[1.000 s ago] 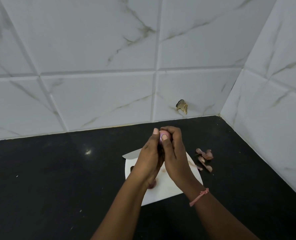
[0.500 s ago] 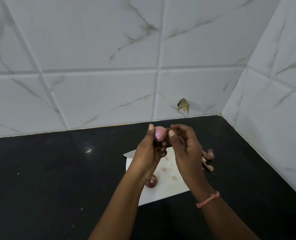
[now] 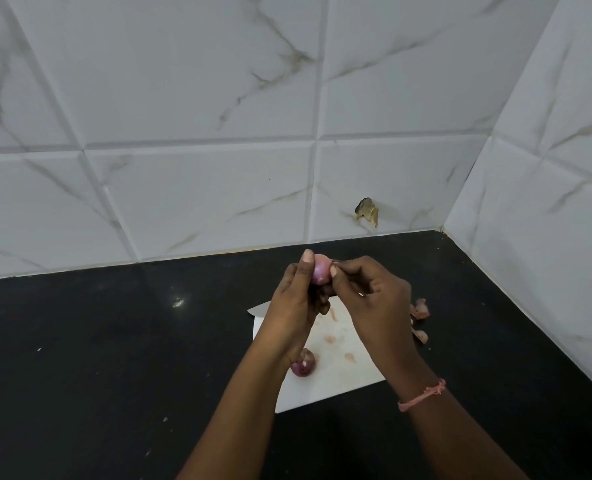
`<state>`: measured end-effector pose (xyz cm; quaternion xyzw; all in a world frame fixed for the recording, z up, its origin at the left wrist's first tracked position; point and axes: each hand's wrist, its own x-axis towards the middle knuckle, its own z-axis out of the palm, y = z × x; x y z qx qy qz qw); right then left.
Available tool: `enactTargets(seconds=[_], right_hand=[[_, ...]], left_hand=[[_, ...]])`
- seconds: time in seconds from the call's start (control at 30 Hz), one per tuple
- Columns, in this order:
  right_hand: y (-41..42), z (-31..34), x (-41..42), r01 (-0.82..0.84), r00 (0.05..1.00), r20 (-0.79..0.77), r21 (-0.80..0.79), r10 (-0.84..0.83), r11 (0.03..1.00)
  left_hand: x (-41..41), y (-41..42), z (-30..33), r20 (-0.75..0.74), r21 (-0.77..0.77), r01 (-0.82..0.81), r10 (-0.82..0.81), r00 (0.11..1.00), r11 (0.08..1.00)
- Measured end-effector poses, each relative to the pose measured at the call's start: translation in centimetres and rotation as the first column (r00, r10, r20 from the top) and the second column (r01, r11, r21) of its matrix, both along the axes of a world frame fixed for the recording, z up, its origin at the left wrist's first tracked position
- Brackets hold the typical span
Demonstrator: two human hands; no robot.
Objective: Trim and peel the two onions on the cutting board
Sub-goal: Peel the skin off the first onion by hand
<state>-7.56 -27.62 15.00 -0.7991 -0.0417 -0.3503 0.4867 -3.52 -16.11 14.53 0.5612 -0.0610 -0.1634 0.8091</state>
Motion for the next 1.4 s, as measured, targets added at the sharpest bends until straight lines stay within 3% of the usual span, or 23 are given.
enactTargets(seconds=[0.23,0.5,0.67,0.83,1.2,1.33,1.4], right_hand=[[0.2,-0.1,0.2,-0.015,1.0,-0.001,-0.006,0.015,1.0],[-0.1,-0.1,0.3,-0.003,1.0,-0.008,0.033,0.003,0.999],[-0.2,0.2,0.4,-0.029,0.998,-0.042,0.185,0.037,0.982],[-0.9,0.2,0.4,-0.18,0.98,-0.079,0.038,0.182,0.983],[-0.7,0.3,0.9,-0.087,0.985,-0.138,0.123,0.104,0.989],[-0.7,0.6,0.5,-0.234,0.944,-0.193,0.18,0.268,0.955],[-0.7,0.4,0.5,-0.271,0.925,-0.249,0.095,0.287,0.958]], left_hand=[[0.0,0.0,-0.1,0.015,-0.015,0.002,-0.002,1.0,1.0],[-0.3,0.0,0.6,-0.145,-0.078,-0.023,0.011,0.989,0.997],[-0.2,0.0,1.0,-0.239,-0.165,0.029,-0.069,0.969,0.986],[-0.4,0.3,1.0,-0.234,-0.01,0.01,-0.012,0.972,1.0],[-0.5,0.7,0.8,-0.137,0.163,0.07,-0.048,0.989,0.984],[-0.4,0.8,1.2,-0.167,0.14,0.009,0.015,0.986,0.99],[-0.5,0.8,1.3,-0.166,0.151,0.014,0.011,0.986,0.988]])
